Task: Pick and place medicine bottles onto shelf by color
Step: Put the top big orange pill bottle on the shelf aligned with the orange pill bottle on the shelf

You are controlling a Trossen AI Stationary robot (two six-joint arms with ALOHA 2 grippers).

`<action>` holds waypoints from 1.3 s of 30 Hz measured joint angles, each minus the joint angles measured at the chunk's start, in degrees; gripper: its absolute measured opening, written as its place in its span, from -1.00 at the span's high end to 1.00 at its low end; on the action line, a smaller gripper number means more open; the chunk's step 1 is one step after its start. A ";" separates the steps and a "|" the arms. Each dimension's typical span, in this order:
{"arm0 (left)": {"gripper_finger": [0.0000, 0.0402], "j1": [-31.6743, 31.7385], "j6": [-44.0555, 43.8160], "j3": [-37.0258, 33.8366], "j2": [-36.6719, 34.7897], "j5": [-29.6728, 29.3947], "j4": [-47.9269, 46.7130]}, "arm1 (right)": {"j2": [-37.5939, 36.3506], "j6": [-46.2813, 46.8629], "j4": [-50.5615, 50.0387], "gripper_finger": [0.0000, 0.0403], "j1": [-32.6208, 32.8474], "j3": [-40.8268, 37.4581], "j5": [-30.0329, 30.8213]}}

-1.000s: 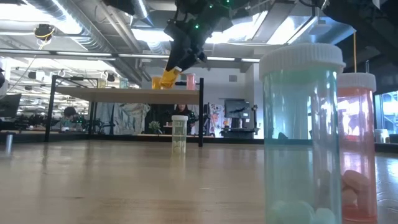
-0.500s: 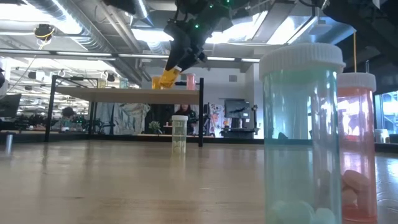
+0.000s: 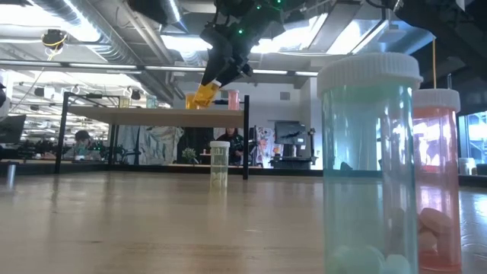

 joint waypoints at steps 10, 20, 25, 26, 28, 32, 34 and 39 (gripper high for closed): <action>0.14 0.01 1.91 0.01 1.71 0.98 0.27 | 0.00 0.21 0.00 -0.11 0.00 0.00 -0.02; 0.14 0.01 3.26 0.01 1.64 0.98 0.32 | 0.00 0.46 -0.02 -0.11 -0.01 0.00 0.00; 0.14 0.01 2.19 0.01 1.64 0.98 0.32 | 0.00 0.37 -0.02 -0.11 -0.01 0.00 0.00; 0.14 0.01 1.83 0.01 1.64 0.98 0.32 | 0.00 0.28 -0.02 -0.11 -0.01 0.00 0.00; 0.14 0.01 1.78 0.01 1.64 0.98 0.32 | 0.00 0.24 -0.03 -0.11 -0.01 0.00 0.00; 0.14 0.01 1.78 0.01 1.64 0.98 0.33 | 0.00 0.24 -0.02 -0.11 0.00 0.02 0.02; 0.14 0.01 1.78 0.00 1.64 0.97 0.32 | 0.00 0.24 -0.02 -0.11 -0.01 0.02 0.04; 0.14 0.01 1.78 0.01 1.64 0.98 0.32 | 0.00 0.46 -0.02 -0.11 -0.01 0.02 0.05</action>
